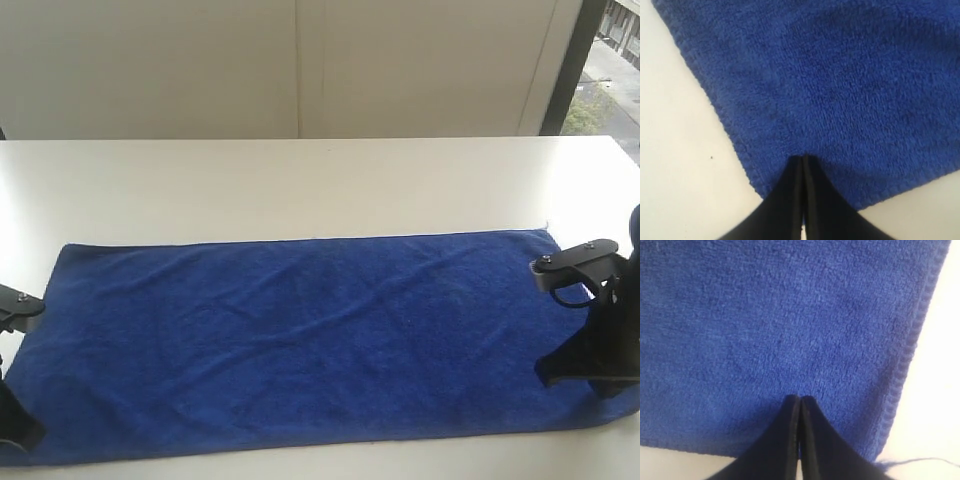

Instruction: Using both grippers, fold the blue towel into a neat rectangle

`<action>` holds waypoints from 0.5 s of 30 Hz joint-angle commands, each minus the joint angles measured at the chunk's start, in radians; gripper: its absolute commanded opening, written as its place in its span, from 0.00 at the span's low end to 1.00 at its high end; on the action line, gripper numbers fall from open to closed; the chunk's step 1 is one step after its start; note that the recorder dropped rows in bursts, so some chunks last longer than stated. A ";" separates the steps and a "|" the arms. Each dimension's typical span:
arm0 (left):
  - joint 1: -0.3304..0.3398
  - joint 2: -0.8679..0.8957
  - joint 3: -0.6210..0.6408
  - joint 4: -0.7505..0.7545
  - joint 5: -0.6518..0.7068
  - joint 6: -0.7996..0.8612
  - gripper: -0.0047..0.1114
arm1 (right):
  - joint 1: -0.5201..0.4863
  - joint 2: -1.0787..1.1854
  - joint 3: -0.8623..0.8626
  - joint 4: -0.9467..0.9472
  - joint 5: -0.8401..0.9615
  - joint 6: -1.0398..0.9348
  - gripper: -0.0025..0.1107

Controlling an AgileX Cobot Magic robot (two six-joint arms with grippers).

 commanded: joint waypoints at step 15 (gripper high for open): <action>-0.005 -0.022 -0.089 -0.018 0.152 -0.008 0.04 | -0.011 -0.037 -0.008 -0.013 0.024 0.045 0.02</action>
